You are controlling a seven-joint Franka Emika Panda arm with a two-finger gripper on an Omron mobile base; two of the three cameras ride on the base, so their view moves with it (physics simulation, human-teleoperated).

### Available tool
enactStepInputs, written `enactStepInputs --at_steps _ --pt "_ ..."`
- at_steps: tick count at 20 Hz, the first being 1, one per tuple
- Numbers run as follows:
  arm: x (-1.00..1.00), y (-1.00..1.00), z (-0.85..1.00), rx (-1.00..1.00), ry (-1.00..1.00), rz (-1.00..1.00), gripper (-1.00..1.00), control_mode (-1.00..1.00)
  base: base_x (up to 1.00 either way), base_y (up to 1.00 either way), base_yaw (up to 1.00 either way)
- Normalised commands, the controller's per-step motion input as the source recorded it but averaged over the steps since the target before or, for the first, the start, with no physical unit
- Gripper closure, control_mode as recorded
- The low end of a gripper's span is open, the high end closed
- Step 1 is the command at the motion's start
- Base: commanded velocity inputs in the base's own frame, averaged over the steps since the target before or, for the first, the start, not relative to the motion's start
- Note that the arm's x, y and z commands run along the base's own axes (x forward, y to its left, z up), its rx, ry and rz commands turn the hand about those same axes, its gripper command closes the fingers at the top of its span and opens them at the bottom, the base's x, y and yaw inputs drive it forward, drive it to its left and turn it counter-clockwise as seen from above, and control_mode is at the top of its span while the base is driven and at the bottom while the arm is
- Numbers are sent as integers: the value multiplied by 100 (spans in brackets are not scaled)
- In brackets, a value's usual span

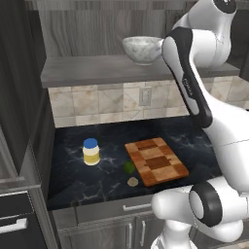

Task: Open the cabinet. Place the bowl and condiment on the counter. Then place the lime and garlic on the cutting board.

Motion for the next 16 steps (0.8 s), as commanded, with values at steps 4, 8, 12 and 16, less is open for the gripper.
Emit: enactStepInputs --at_steps 4,8,12,16 --pt "0 0 -37 -11 0 3 -100 -100 0 0 0" --pt "15 0 -24 -8 0 1 -100 -100 0 0 0" --pt "33 0 4 1 -1 0 -100 -100 0 0 0" --pt "34 0 18 3 -2 0 -100 -100 0 0 0"
